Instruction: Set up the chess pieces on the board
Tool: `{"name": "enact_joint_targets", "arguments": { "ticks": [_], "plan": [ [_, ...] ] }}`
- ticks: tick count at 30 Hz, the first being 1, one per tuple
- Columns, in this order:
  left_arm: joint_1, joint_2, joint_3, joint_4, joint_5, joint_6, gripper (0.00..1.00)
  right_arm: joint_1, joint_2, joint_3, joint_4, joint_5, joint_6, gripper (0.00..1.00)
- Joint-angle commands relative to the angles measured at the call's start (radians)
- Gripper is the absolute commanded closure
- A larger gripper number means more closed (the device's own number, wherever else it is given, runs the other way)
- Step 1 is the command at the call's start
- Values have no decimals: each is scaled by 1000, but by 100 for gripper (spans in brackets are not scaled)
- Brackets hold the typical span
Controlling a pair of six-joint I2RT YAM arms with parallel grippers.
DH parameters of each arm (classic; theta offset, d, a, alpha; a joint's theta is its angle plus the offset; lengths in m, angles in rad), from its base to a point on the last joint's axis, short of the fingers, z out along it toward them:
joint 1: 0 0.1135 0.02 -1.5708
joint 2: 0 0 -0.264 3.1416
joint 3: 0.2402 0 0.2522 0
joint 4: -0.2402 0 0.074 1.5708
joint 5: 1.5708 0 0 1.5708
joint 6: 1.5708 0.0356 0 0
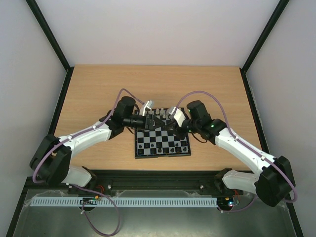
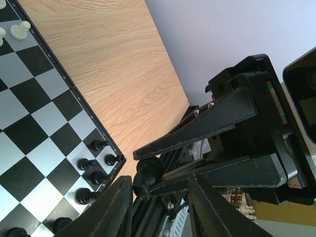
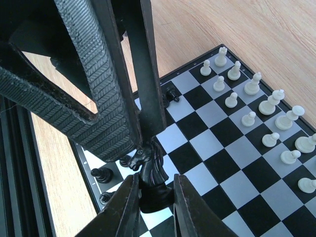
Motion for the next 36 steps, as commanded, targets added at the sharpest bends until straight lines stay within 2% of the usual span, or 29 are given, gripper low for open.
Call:
{"name": "enact_joint_targets", "arguments": {
  "ticks": [1, 10, 15, 22, 24, 25, 27, 30, 36],
  "plan": [
    [-12, 17, -5, 44, 23, -20, 69, -7, -34, -14, 13, -31, 5, 84],
    [-20, 38, -10, 70, 18, -42, 70, -10, -40, -16, 11, -46, 4, 83],
    [-27, 48, -15, 105, 28, -57, 82, -11, -37, -17, 10, -49, 3, 83],
    [-34, 68, -24, 128, 45, -63, 92, -11, -35, -19, 12, -48, -1, 83],
    [-35, 68, -25, 126, 47, -61, 93, -11, -35, -21, 12, -45, -4, 78],
    [-34, 64, -22, 120, 47, -55, 94, -11, -35, -22, 12, -42, -5, 71],
    [-32, 55, -5, 74, 37, -26, 95, -17, -38, -22, 10, -40, 1, 58],
    [-25, 24, 50, -90, -38, 78, 95, -52, -49, -21, 9, -90, 16, 45],
    [-37, -36, 176, -496, -347, 326, 96, -133, -59, -6, -4, -181, 57, 39]
  ]
}}
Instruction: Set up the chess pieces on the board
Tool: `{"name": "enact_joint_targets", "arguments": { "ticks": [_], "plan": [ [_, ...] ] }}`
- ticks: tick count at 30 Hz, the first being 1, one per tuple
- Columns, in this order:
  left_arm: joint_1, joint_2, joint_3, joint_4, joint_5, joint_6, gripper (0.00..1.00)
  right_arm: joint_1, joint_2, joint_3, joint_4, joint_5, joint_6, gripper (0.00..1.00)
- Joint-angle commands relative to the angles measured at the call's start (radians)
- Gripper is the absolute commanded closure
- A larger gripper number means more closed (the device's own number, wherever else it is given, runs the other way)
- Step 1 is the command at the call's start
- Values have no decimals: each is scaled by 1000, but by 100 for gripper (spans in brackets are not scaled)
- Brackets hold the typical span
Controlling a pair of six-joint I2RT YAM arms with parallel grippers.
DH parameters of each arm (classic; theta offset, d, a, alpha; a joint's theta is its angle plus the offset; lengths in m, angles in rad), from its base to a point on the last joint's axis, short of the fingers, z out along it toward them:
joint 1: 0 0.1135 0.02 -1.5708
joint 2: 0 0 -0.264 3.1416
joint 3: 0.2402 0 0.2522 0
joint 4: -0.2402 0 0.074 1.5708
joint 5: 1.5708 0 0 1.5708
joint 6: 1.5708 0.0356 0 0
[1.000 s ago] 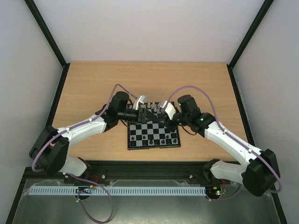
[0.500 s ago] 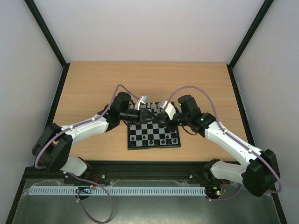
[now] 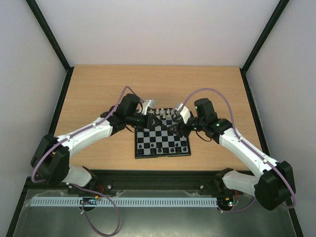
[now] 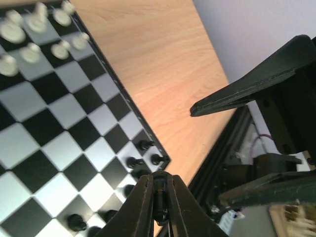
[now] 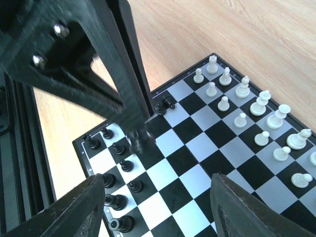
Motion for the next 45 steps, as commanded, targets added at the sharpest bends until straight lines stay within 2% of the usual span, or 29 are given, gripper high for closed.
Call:
{"name": "enact_joint_targets", "arguments": {
  "ticks": [1, 3, 9, 17, 23, 45],
  "plan": [
    [-17, -78, 87, -320, -242, 211, 96, -57, -24, 10, 0, -82, 49, 39],
    [-34, -102, 95, -389, -311, 238, 96, -84, -16, 8, 20, -63, 75, 38],
    [-133, -159, 89, -553, -514, 237, 96, -116, 36, 0, 57, 123, 101, 38],
    [-306, -166, 59, -661, -660, 185, 98, -117, 43, -15, 65, 139, 86, 38],
    [-342, -138, 8, -639, -653, 177, 98, -117, 49, -20, 56, 127, 69, 38],
    [-342, 42, -43, -505, -651, 162, 98, -117, 61, -28, 41, 84, 39, 38]
  ]
}}
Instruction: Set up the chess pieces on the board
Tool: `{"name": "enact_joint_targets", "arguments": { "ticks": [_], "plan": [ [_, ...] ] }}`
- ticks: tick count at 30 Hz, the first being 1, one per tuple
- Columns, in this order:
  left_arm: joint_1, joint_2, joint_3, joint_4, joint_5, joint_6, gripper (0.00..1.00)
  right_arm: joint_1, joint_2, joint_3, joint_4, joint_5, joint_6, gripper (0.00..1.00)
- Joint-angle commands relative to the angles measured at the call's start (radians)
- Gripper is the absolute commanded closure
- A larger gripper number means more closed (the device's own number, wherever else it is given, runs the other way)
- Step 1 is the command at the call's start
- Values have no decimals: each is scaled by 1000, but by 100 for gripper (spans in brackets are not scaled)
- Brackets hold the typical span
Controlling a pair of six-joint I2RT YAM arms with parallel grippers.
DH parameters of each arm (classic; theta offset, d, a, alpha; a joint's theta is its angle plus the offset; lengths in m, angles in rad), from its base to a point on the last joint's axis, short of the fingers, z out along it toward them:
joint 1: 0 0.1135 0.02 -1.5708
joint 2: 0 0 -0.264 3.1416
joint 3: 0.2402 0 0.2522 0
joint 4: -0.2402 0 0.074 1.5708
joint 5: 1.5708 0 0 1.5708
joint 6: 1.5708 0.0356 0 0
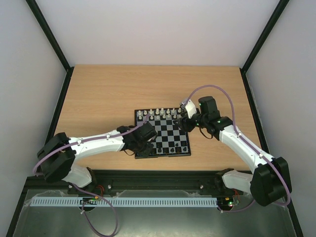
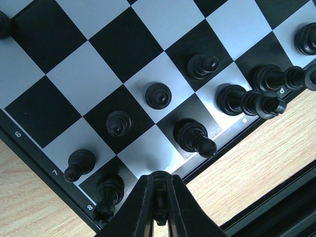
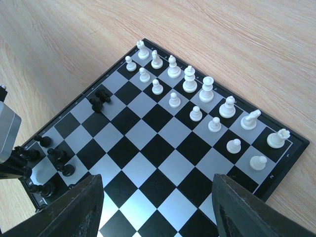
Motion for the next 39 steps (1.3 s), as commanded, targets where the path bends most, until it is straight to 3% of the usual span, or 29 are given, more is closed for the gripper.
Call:
{"name": "enact_joint_targets", "arguments": {
  "ticks": [1, 21, 29, 39],
  "plan": [
    [-7, 16, -13, 28, -13, -7, 98, -2, 15, -11, -8, -29, -19, 38],
    [-7, 80, -14, 46, -45, -2, 98, -2, 25, -11, -18, -40, -33, 38],
    [-7, 69, 2, 32, -25, 2, 78, -2, 26, -11, -21, -44, -35, 38],
    [-5, -18, 85, -43, -38, 3, 74, -2, 24, -11, -23, -42, -38, 38]
  ]
}}
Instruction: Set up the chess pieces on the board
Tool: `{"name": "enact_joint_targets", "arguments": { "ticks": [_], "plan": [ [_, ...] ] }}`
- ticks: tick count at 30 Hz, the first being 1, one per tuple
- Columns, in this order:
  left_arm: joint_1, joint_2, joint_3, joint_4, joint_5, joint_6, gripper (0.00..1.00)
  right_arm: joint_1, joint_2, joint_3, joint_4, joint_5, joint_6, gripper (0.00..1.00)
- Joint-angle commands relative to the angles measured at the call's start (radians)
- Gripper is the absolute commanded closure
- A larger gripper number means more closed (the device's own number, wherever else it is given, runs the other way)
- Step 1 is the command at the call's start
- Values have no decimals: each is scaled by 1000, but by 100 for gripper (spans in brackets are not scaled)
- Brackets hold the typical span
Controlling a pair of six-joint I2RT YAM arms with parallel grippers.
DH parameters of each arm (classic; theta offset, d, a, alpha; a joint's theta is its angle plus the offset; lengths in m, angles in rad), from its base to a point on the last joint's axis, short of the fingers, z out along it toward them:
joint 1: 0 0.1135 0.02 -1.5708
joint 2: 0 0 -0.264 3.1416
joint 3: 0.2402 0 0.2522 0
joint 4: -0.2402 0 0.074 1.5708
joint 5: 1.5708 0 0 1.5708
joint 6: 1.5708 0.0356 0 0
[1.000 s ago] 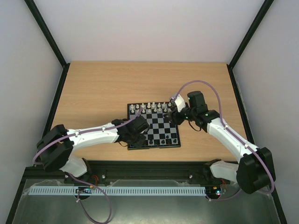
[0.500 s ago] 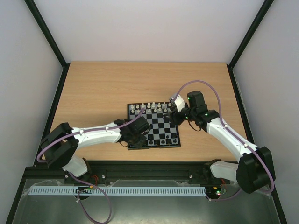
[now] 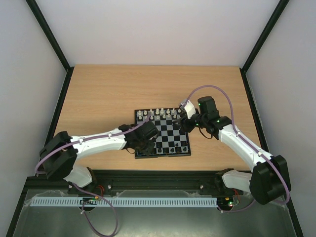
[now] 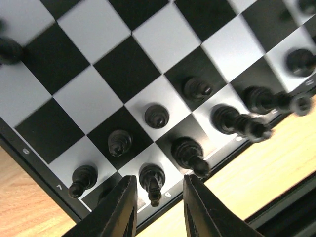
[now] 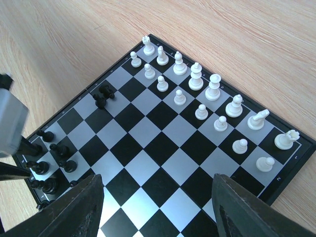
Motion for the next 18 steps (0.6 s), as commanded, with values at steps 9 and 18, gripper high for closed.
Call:
{"name": "enact_joint_targets", "arguments": {
  "ticks": [9, 18],
  "plan": [
    [136, -144, 71, -38, -80, 43, 45, -2, 1, -11, -24, -17, -17, 38],
    [334, -158, 0, 146, -13, 14, 41, -2, -2, -12, -28, -19, -23, 39]
  ]
}}
